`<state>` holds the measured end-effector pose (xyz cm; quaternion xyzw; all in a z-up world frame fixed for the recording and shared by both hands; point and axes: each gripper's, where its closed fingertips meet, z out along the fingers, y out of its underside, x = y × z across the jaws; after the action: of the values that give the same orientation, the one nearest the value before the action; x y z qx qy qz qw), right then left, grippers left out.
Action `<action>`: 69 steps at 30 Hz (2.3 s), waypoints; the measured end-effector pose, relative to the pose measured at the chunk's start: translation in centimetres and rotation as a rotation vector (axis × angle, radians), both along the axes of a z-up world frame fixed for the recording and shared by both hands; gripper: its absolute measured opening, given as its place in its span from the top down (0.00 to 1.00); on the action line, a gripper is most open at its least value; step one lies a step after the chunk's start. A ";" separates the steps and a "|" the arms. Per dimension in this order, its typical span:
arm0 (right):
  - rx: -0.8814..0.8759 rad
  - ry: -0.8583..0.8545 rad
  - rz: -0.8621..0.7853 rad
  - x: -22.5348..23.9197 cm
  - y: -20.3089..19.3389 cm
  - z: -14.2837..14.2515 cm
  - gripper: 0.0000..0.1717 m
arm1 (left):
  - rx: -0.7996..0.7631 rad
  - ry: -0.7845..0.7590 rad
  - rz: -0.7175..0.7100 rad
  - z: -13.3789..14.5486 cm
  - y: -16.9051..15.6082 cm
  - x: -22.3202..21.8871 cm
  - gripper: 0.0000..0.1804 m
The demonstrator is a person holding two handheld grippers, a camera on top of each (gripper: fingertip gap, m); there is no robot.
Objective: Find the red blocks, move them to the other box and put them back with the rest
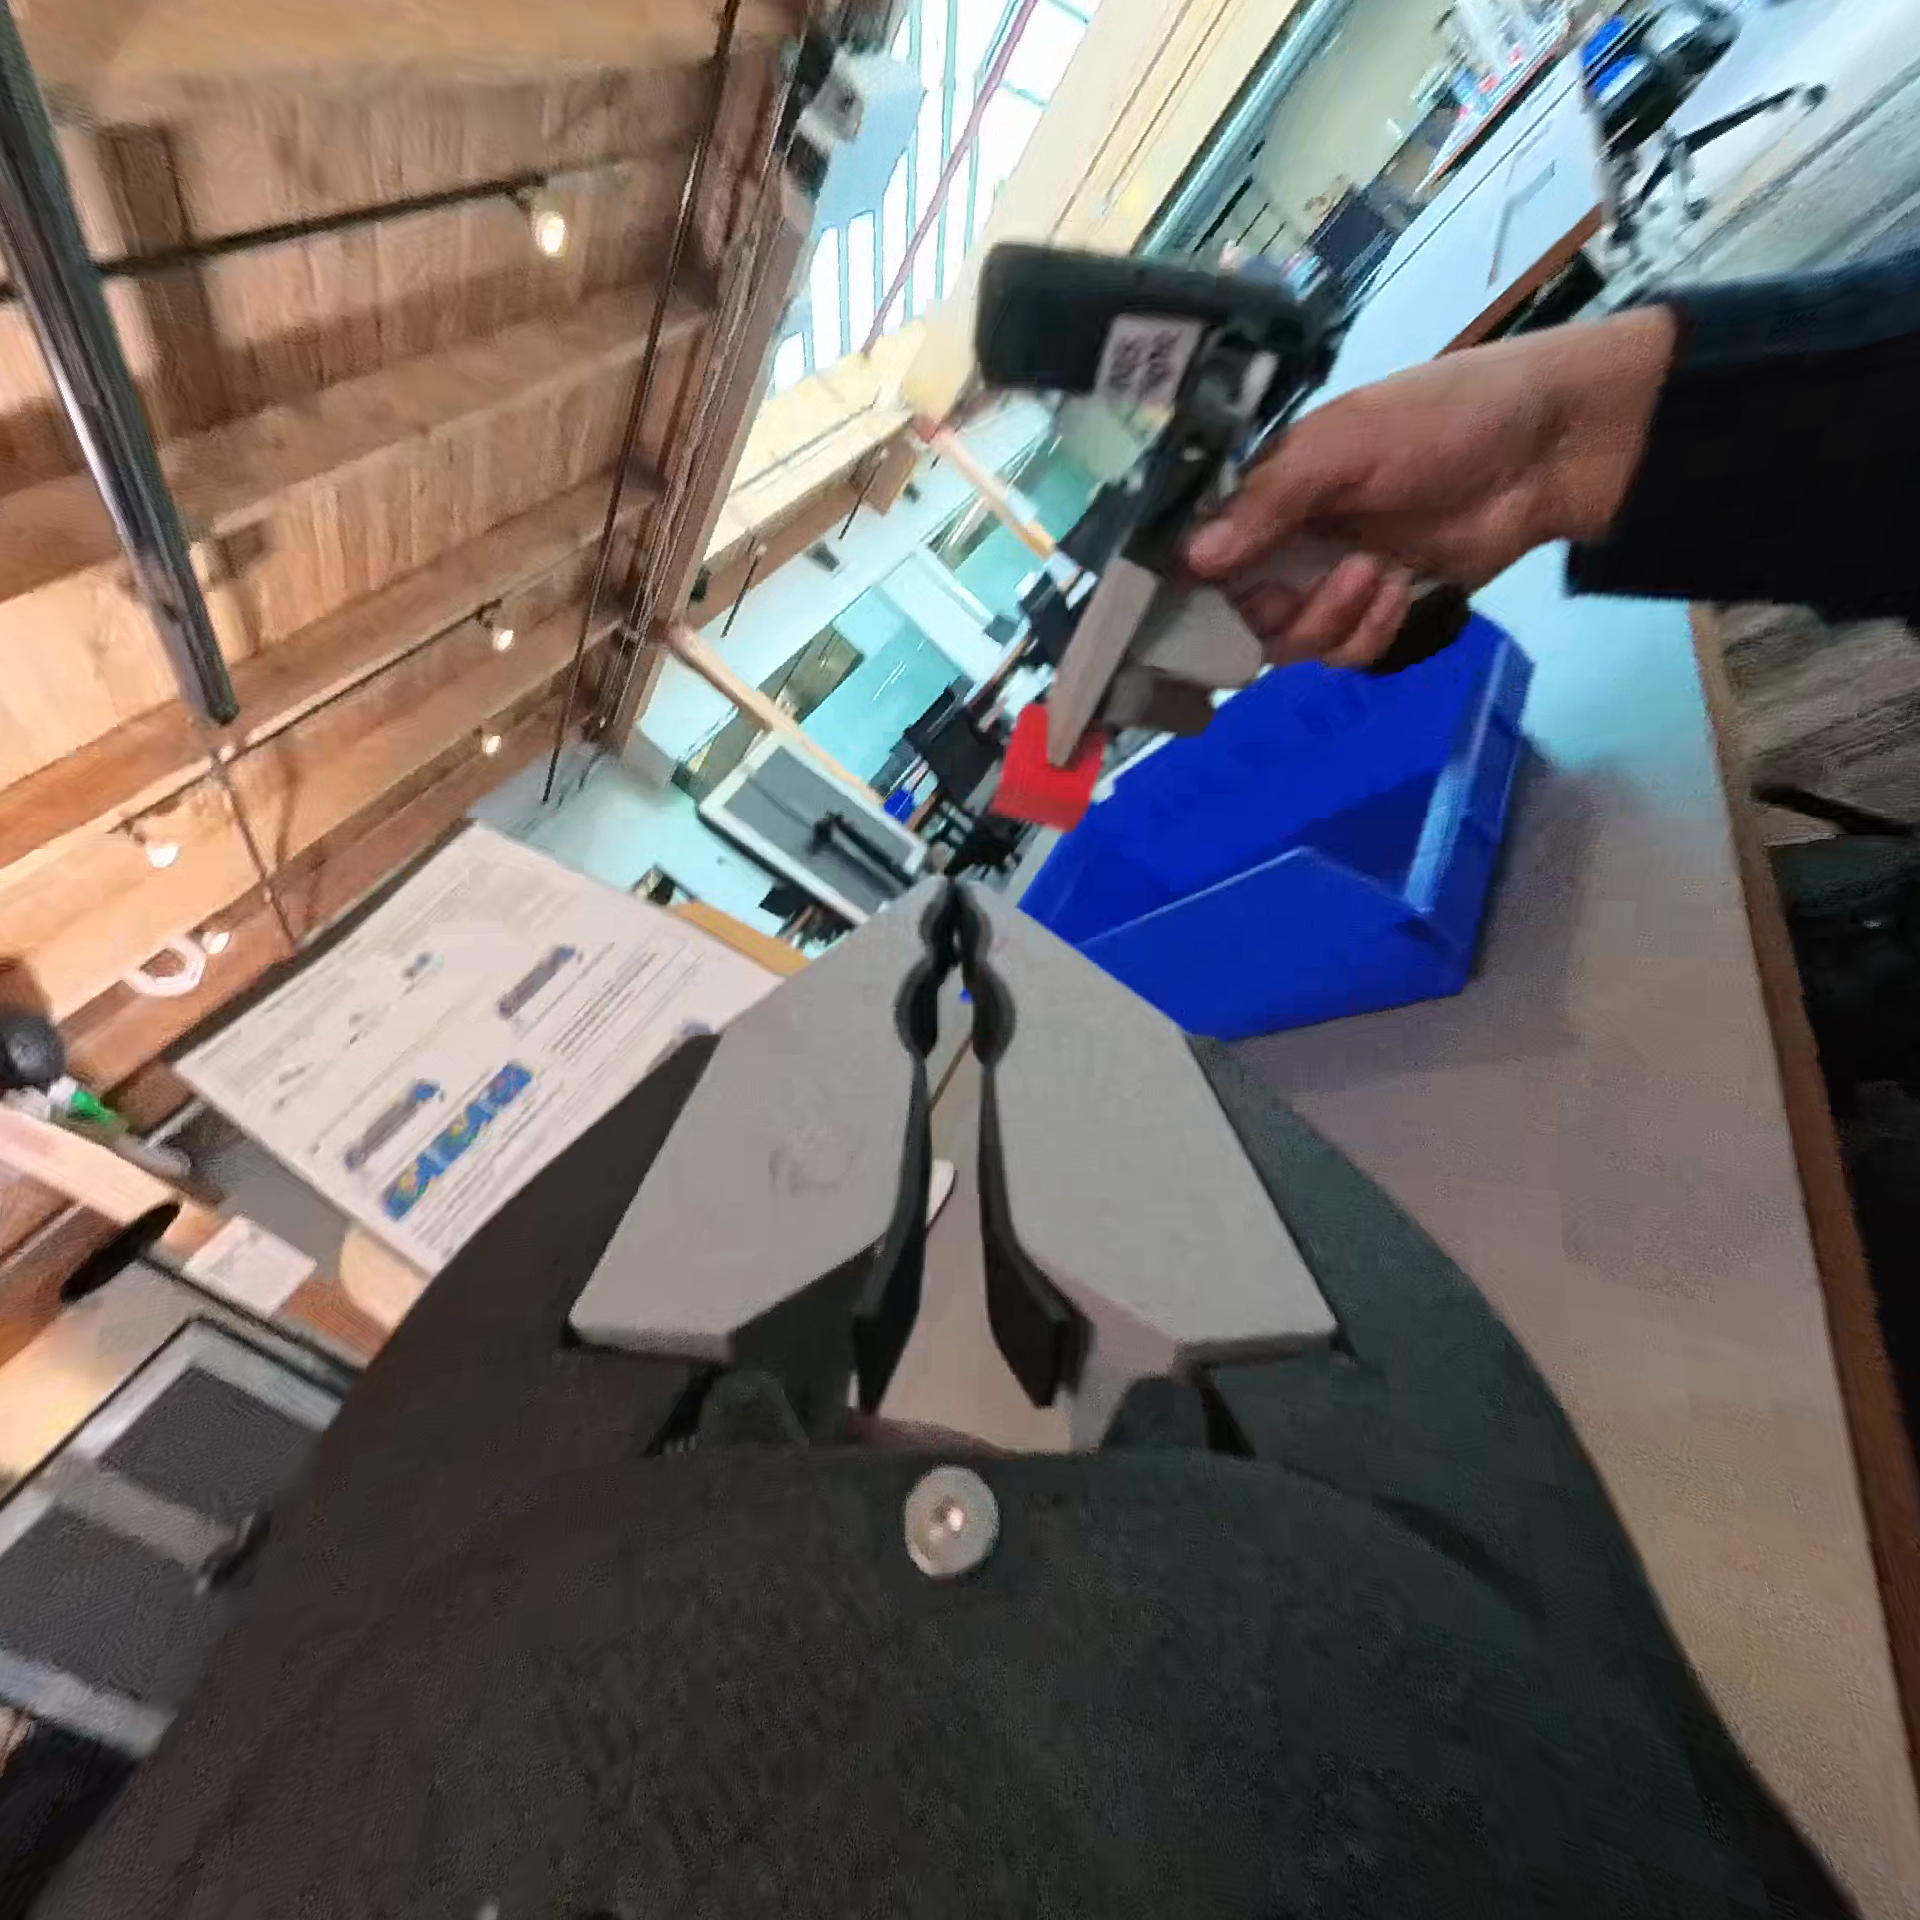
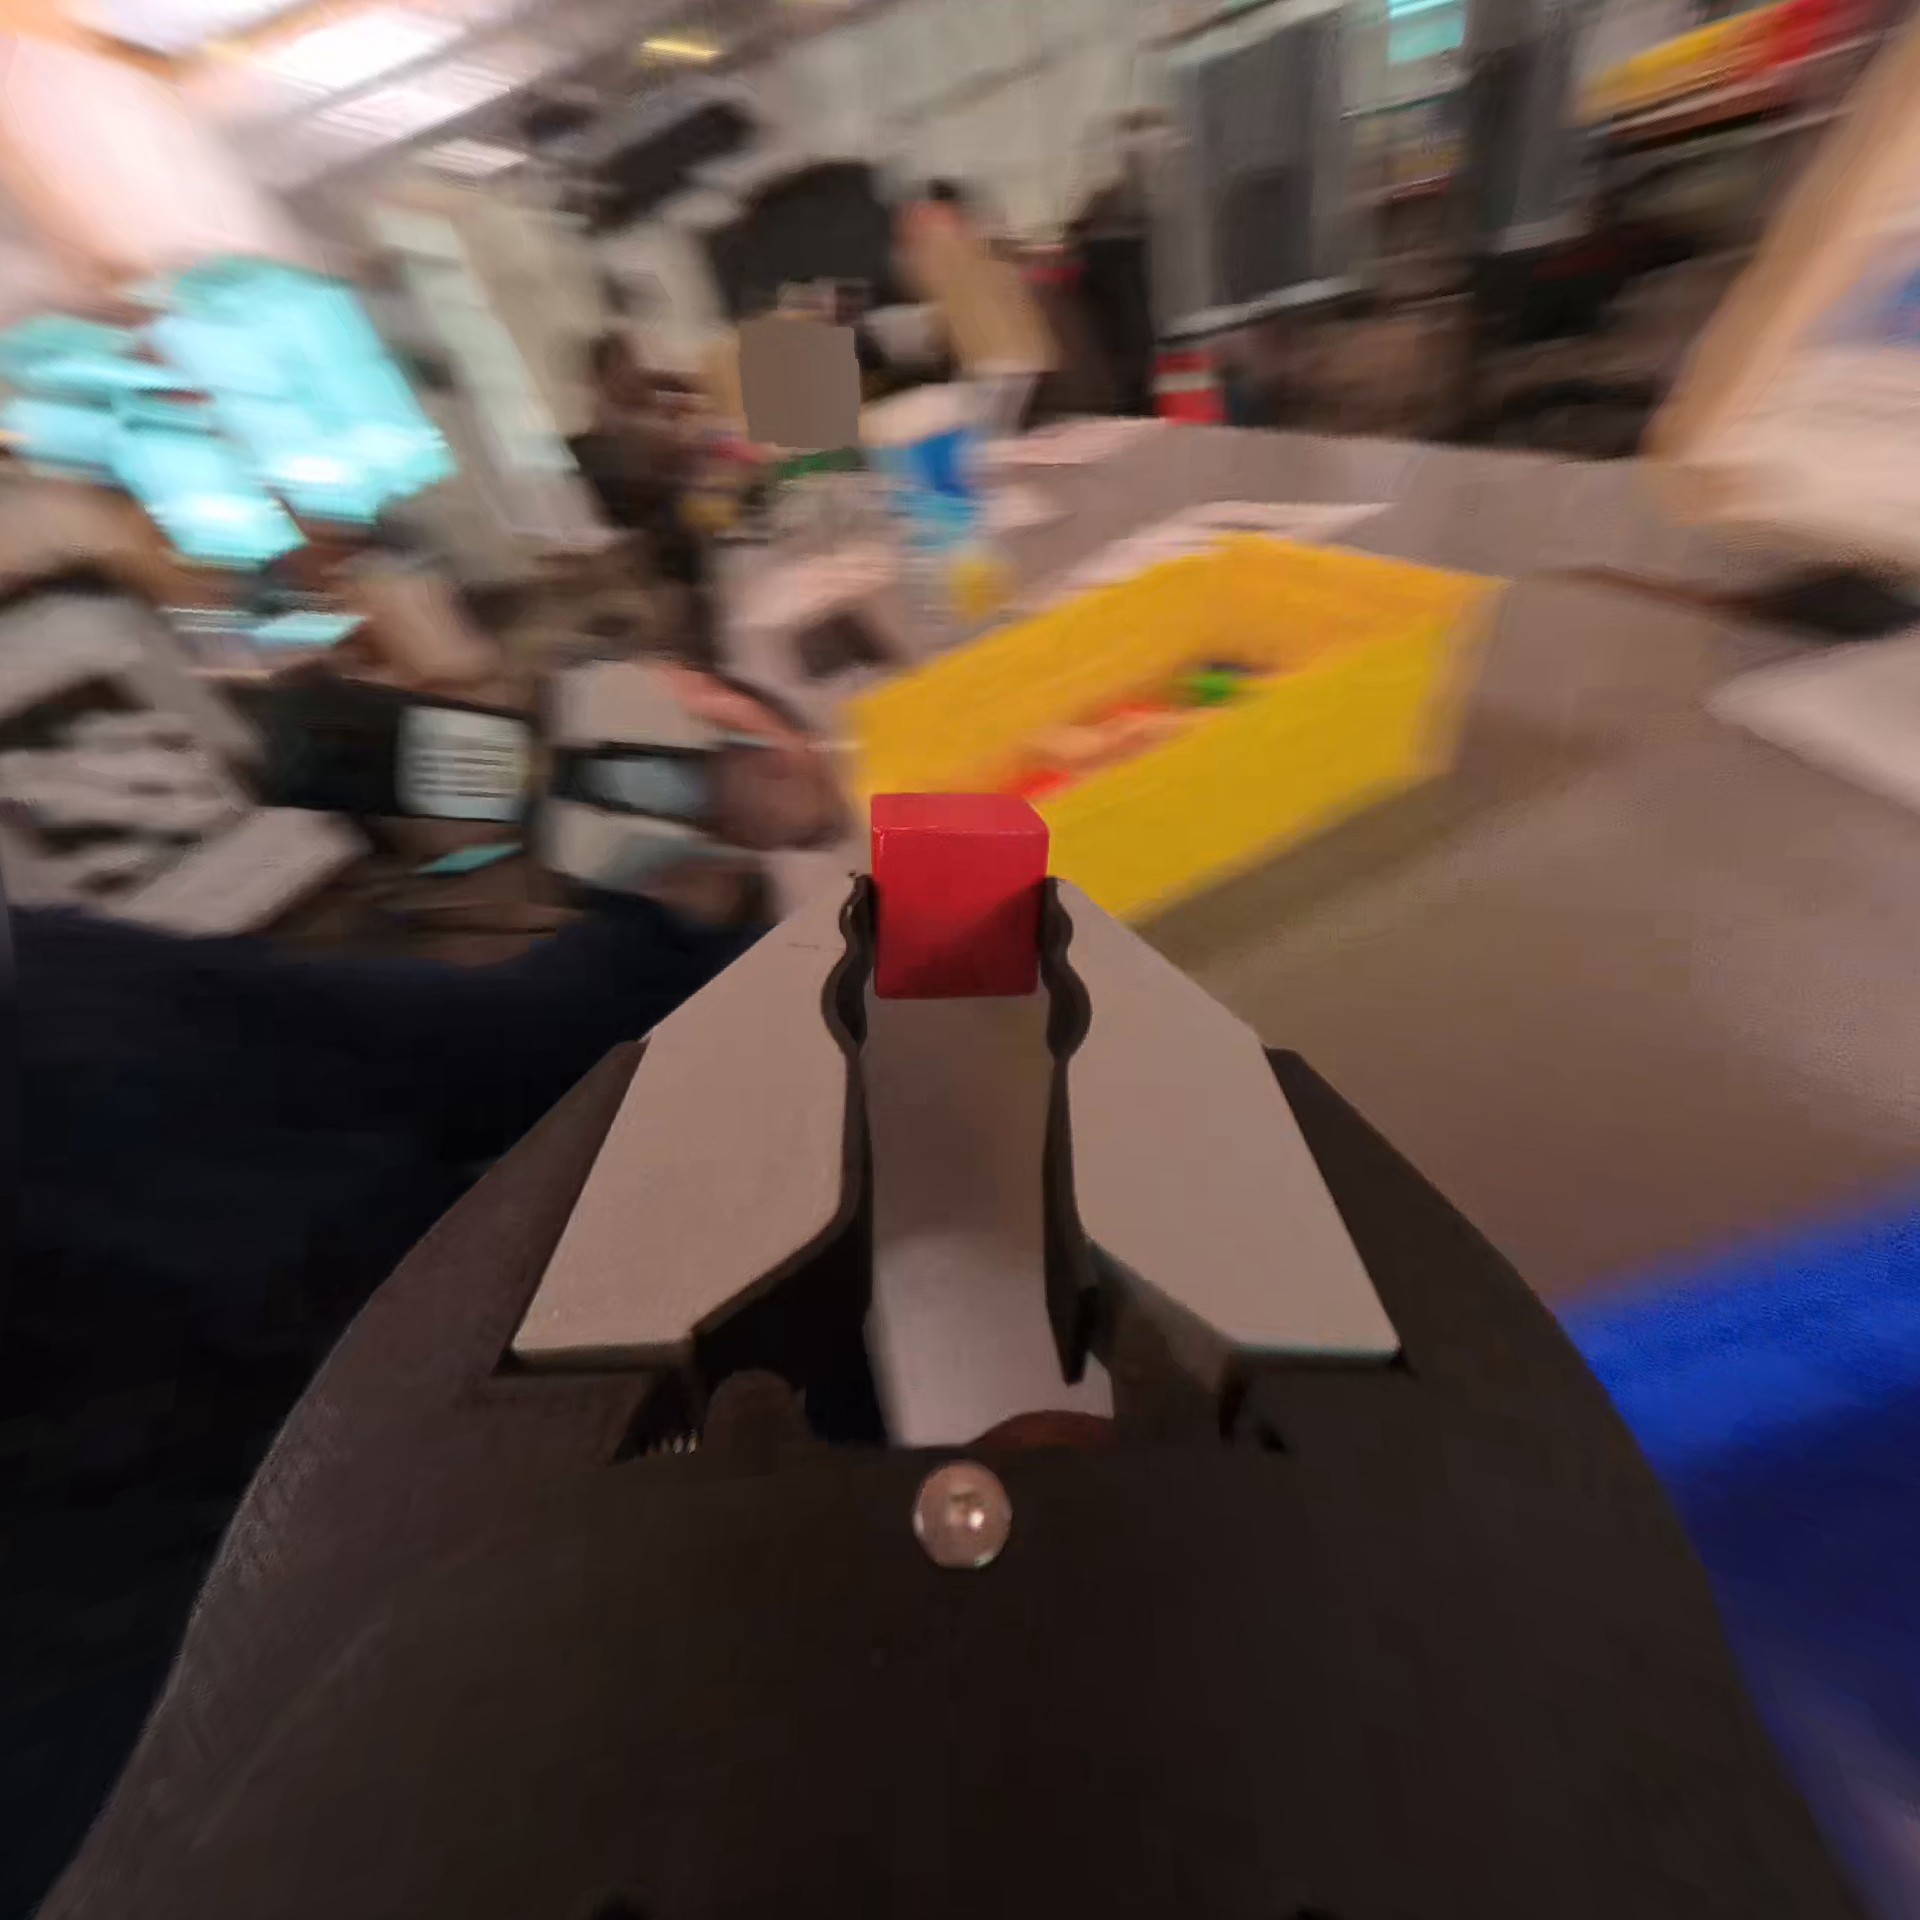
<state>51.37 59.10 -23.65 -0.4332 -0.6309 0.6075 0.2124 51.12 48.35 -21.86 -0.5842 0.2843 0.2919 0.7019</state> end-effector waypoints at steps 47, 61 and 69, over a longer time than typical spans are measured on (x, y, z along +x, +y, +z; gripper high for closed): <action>0.299 -0.124 -0.630 0.8 14.8 -3.4 0.71 | -1.397 -0.579 0.559 -20.7 -7.6 -18.0 0.86; 0.297 -0.109 -0.625 1.5 14.8 -2.7 0.71 | -1.418 -0.600 0.503 -21.3 -7.7 -17.1 0.86; 0.092 -0.047 -0.292 1.2 7.8 -1.1 0.71 | -0.695 -0.174 0.350 -9.1 -2.4 -14.7 0.86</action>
<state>52.53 66.87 -24.72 -0.5243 -0.5930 0.5304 0.3035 36.46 45.91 -30.95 -0.8491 0.2016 0.2430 0.4235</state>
